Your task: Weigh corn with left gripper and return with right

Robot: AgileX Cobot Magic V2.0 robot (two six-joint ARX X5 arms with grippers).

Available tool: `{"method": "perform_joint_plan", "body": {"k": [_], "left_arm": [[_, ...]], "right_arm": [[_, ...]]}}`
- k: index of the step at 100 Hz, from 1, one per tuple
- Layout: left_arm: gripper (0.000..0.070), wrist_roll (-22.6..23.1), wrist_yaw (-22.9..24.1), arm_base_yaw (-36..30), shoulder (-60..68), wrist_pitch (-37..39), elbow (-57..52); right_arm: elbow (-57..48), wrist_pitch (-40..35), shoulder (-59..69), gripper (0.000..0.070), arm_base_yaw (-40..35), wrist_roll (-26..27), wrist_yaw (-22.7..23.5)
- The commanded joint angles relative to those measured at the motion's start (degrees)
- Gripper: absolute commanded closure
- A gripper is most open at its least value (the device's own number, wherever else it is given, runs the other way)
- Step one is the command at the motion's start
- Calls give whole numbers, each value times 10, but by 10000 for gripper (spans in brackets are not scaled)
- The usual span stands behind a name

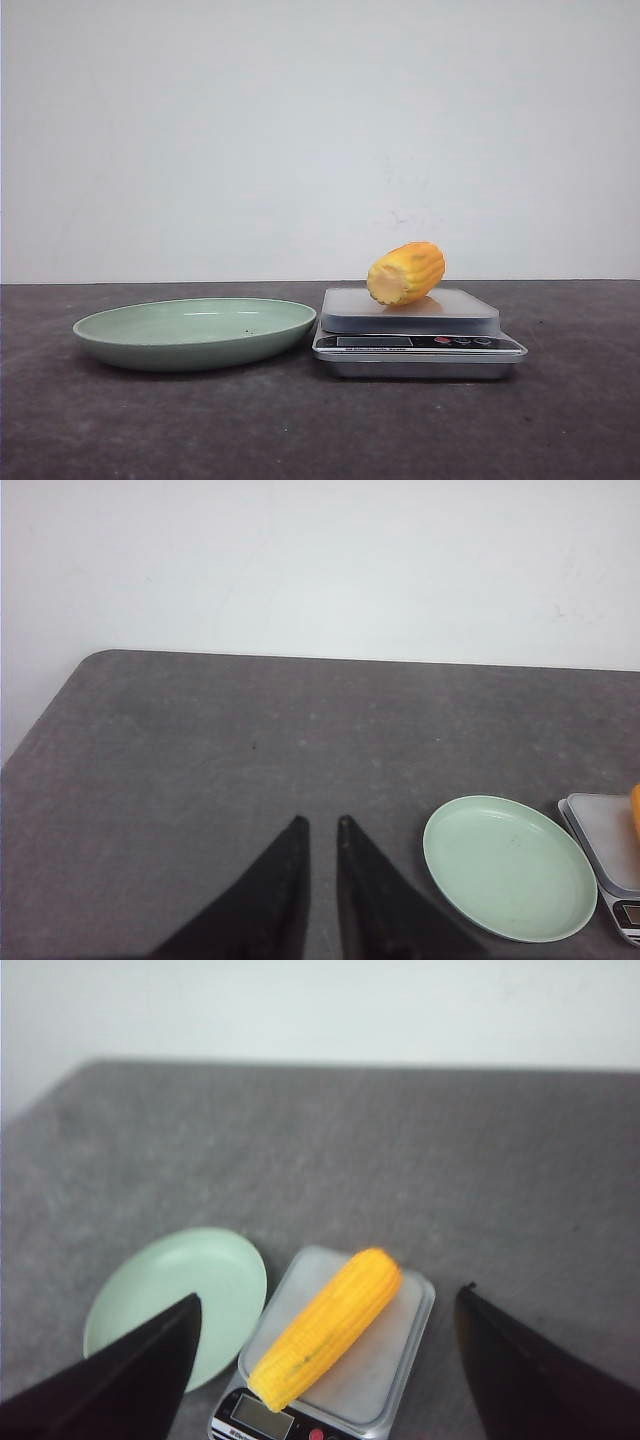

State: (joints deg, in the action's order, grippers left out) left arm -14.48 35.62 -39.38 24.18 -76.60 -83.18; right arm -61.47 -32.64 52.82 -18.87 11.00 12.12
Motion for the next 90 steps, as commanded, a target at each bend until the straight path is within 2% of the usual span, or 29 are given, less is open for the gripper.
{"method": "perform_joint_plan", "body": {"k": [1,8,18,36,43,58,90], "left_arm": [[700,-2,0,-2,1,4,-7],[700,-1,0,-2,1,2,-7],[697,-2,0,-3,1,-6,-7],[465,-2,0,-3,1,-20,-7],[416,-3,0,-3,1,-23,-7],[414,-3,0,-3,1,-23,-7],[415,-4,0,-3,1,-23,-7]], "right_arm": [[-9,26,29,189,-27,9,-19],[-9,50,68,184,-56,19,-43],[-9,76,126,129,-89,33,-63],[-9,105,224,111,-123,46,-86],[-9,113,257,101,-130,52,-105],[-9,123,313,41,-133,70,-137],[-9,147,376,40,-132,116,-158]]}}
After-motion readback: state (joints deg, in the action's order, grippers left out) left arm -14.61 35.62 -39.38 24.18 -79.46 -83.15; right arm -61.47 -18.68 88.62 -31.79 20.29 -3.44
